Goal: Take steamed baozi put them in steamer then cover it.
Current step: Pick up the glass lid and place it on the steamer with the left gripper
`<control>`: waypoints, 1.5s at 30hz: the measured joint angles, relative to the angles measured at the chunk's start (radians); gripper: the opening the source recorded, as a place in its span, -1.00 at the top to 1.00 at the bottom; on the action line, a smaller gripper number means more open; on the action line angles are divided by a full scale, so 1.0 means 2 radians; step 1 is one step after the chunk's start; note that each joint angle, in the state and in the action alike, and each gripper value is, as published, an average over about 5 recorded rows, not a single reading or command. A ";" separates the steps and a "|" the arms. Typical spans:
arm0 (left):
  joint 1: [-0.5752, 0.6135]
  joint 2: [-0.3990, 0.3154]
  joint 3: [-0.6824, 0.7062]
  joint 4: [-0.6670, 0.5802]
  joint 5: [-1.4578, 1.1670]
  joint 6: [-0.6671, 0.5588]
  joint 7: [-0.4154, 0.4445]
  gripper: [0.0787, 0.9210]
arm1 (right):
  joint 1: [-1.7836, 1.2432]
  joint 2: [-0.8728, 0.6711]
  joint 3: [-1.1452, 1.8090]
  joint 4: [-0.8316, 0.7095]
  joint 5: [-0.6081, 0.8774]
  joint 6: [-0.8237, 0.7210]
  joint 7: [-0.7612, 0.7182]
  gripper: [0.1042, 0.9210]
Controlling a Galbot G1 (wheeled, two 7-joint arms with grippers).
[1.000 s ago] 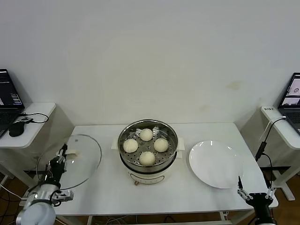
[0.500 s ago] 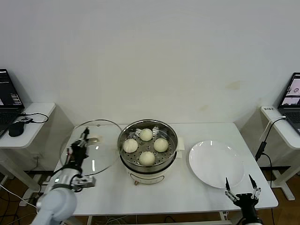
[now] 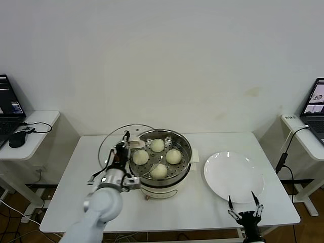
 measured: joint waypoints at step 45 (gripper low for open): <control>-0.054 -0.106 0.076 0.094 0.090 0.013 0.046 0.86 | -0.007 0.006 -0.029 -0.018 -0.039 0.010 0.008 -0.76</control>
